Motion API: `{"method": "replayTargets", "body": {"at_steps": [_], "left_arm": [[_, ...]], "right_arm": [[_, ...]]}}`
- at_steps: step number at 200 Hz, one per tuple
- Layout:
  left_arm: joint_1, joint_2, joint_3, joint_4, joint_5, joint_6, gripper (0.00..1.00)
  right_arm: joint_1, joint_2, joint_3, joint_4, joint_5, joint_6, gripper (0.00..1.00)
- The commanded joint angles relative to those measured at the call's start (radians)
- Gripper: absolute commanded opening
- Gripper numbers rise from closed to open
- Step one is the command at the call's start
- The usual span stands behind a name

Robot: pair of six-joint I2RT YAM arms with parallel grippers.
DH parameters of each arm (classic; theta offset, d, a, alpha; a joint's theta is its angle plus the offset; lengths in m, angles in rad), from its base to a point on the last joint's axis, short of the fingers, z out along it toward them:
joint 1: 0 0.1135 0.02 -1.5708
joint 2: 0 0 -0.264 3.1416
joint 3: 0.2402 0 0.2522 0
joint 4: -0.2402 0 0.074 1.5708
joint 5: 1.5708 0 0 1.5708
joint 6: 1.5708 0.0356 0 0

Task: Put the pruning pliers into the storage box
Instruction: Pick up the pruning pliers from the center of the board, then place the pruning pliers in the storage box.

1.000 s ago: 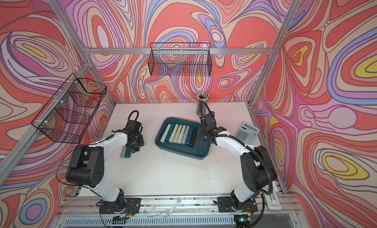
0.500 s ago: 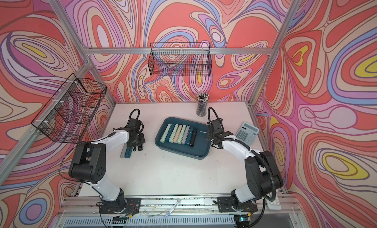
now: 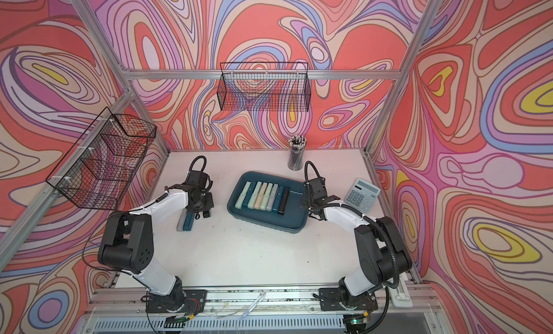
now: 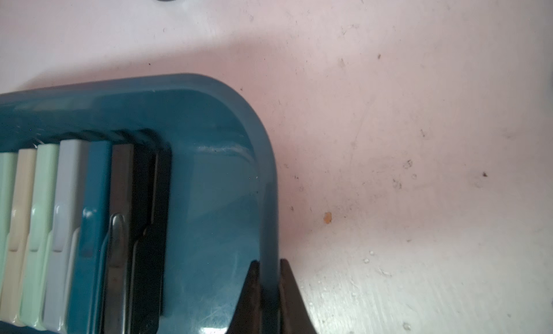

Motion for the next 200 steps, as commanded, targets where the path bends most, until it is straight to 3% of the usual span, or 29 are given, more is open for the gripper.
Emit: {"method": "replayTargets", "body": {"at_steps": [1, 36, 101, 121, 200], "left_arm": [[-0.031, -0.046, 0.071, -0.063, -0.010, 0.035, 0.14], [-0.119, -0.049, 0.178, -0.107, -0.025, 0.050, 0.14], [-0.327, 0.035, 0.402, -0.148, -0.033, 0.096, 0.13], [-0.380, 0.088, 0.475, -0.168, 0.017, 0.103, 0.13], [-0.576, 0.280, 0.537, -0.050, 0.141, -0.050, 0.14]], "right_arm": [[-0.002, -0.010, -0.008, 0.032, -0.020, 0.039, 0.02], [0.013, -0.029, -0.013, 0.054, -0.020, 0.076, 0.00], [0.150, -0.012, -0.008, 0.105, 0.035, 0.198, 0.00], [0.166, -0.002, -0.003, 0.122, 0.037, 0.214, 0.00], [0.168, -0.014, -0.030, 0.185, 0.018, 0.284, 0.01]]}}
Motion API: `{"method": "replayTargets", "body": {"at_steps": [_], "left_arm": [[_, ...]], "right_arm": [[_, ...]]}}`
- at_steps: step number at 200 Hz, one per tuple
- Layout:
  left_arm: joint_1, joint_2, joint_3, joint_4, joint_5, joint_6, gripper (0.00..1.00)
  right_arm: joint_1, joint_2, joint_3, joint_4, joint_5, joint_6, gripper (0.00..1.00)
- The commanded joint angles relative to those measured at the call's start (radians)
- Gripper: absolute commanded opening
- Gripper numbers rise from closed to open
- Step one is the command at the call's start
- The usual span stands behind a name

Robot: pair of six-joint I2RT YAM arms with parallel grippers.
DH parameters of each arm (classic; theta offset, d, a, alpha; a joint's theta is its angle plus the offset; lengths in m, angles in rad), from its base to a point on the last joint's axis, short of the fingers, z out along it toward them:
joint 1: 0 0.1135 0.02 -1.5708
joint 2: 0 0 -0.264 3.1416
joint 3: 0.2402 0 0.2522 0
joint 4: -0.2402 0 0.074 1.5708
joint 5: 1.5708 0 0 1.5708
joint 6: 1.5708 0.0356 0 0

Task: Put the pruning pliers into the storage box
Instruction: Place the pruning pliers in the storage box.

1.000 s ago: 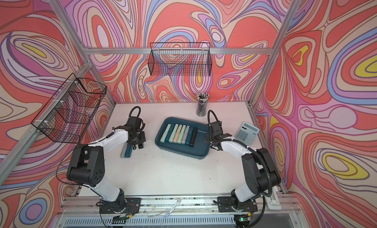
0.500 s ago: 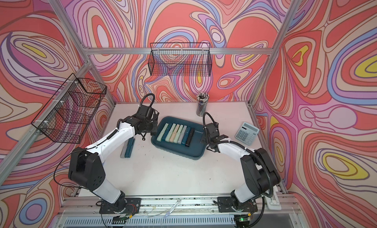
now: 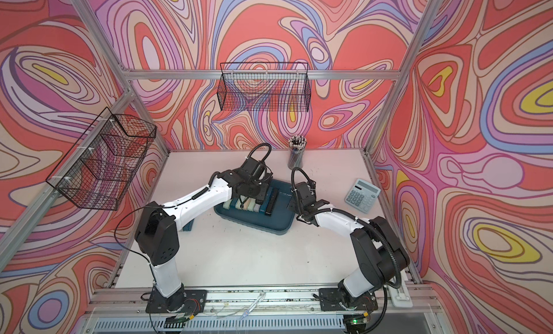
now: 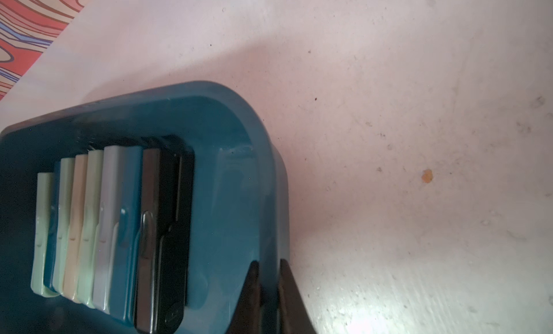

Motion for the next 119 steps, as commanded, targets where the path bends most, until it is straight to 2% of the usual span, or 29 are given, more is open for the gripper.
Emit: {"method": "replayTargets", "body": {"at_steps": [1, 66, 119], "left_arm": [[-0.040, 0.040, 0.034, 0.049, 0.055, -0.068, 0.14], [-0.102, 0.162, 0.116, 0.068, 0.073, -0.123, 0.16], [-0.114, 0.235, 0.165, 0.057, 0.006, -0.141, 0.18]], "right_arm": [[0.005, -0.015, -0.013, 0.095, -0.005, 0.053, 0.01], [0.005, -0.048, -0.059, 0.093, -0.001, 0.056, 0.02], [0.005, -0.053, -0.072, 0.107, -0.010, 0.060, 0.02]]}}
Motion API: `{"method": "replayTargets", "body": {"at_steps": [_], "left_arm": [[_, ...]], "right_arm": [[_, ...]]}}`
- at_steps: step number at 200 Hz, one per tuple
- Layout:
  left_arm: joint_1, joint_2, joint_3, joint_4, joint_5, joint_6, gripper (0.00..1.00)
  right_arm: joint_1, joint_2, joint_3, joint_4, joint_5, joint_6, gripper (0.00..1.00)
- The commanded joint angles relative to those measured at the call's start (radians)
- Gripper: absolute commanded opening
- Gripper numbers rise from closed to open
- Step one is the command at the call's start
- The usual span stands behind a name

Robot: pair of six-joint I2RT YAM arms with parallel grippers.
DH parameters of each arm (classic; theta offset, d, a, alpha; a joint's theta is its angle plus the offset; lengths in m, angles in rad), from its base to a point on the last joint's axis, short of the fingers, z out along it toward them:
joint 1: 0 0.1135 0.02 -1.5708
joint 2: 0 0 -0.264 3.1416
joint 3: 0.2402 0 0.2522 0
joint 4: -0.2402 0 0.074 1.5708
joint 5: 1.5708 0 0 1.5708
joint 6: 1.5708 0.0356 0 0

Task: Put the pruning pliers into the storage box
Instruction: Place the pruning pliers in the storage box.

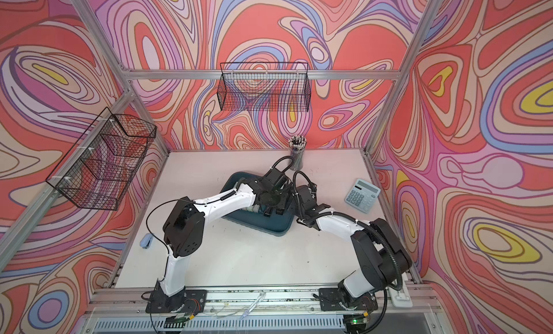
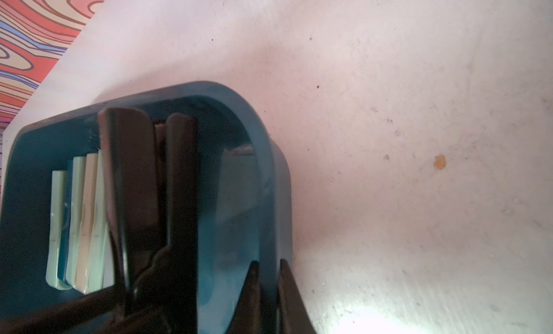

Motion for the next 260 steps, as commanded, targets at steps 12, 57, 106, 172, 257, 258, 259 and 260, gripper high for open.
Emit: {"method": "replayTargets", "body": {"at_steps": [12, 57, 106, 172, 257, 258, 259, 260], "left_arm": [[-0.006, 0.050, 0.044, 0.003, -0.066, -0.024, 0.18], [-0.007, 0.090, 0.070, -0.007, -0.118, -0.009, 0.19], [-0.005, 0.123, 0.077, -0.021, -0.156, -0.001, 0.20], [0.008, 0.132, 0.076, -0.023, -0.200, 0.011, 0.25], [0.019, 0.133, 0.083, -0.007, -0.170, 0.020, 0.34], [0.019, 0.132, 0.084, -0.007, -0.169, 0.021, 0.34], [0.019, 0.131, 0.084, -0.005, -0.169, 0.020, 0.35], [0.019, 0.130, 0.085, -0.005, -0.169, 0.021, 0.35]], "right_arm": [[0.004, -0.035, -0.015, 0.037, 0.008, 0.033, 0.02], [0.004, -0.040, -0.020, 0.036, 0.004, 0.031, 0.02], [0.004, -0.040, -0.025, 0.037, 0.000, 0.028, 0.03], [0.004, -0.029, -0.017, 0.037, -0.009, 0.020, 0.04], [0.004, -0.031, -0.022, 0.040, -0.018, 0.016, 0.06], [0.004, -0.032, -0.022, 0.040, -0.017, 0.016, 0.06], [0.004, -0.032, -0.021, 0.040, -0.017, 0.015, 0.07], [0.004, -0.031, -0.022, 0.040, -0.017, 0.014, 0.07]]}}
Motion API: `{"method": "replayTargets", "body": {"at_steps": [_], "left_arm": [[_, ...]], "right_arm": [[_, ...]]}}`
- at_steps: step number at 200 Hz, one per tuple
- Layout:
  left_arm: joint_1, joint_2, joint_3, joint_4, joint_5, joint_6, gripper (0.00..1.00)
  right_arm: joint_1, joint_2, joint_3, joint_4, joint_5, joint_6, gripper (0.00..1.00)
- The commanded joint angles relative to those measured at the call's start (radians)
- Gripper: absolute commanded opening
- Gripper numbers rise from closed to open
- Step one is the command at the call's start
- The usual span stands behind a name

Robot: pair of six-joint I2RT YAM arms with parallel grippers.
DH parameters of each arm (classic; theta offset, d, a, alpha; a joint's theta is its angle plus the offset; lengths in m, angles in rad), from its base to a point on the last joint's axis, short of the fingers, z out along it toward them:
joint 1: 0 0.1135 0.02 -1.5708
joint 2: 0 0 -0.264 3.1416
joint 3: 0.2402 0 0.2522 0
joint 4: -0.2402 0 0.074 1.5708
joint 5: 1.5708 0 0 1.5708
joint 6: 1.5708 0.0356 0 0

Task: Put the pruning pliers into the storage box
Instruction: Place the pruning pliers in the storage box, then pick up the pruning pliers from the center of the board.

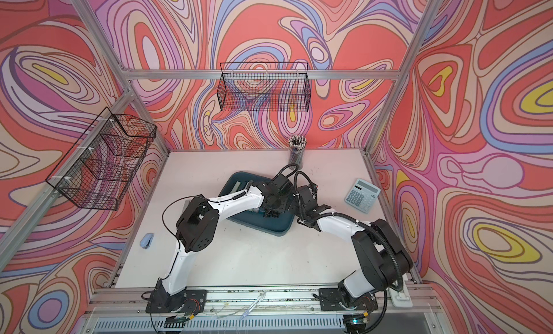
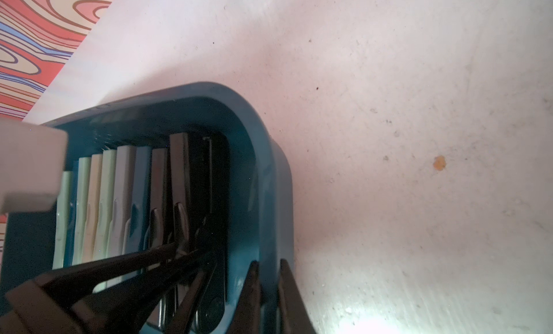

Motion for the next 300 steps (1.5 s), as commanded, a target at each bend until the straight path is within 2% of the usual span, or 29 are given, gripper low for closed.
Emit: {"method": "replayTargets", "body": {"at_steps": [1, 41, 64, 95, 140, 193, 237, 300], "left_arm": [[0.022, 0.013, 0.041, 0.036, -0.026, 0.010, 0.35], [0.023, -0.049, 0.043, 0.054, 0.009, 0.040, 0.40], [0.022, -0.143, -0.008, 0.105, 0.028, 0.052, 0.41], [0.041, -0.319, -0.123, 0.161, -0.008, 0.093, 0.42], [0.205, -0.601, -0.398, 0.176, -0.049, 0.084, 0.44], [0.472, -0.886, -0.736, 0.106, 0.034, -0.005, 0.50], [0.591, -0.958, -0.951, 0.106, 0.076, -0.060, 0.54], [0.614, -0.984, -1.006, 0.024, 0.050, -0.062, 0.55]], "right_arm": [[0.005, -0.023, -0.007, 0.020, -0.011, 0.012, 0.06], [0.005, -0.027, -0.007, 0.013, -0.011, 0.011, 0.08], [0.005, -0.033, -0.006, 0.002, -0.004, 0.005, 0.08], [0.005, -0.037, 0.010, -0.016, 0.012, -0.019, 0.09], [0.005, -0.019, 0.061, -0.033, 0.020, -0.058, 0.09], [0.003, 0.008, 0.095, -0.055, 0.023, -0.080, 0.09], [-0.020, 0.047, 0.115, -0.070, 0.025, -0.102, 0.09], [-0.078, 0.055, 0.120, -0.080, 0.013, -0.143, 0.09]]}}
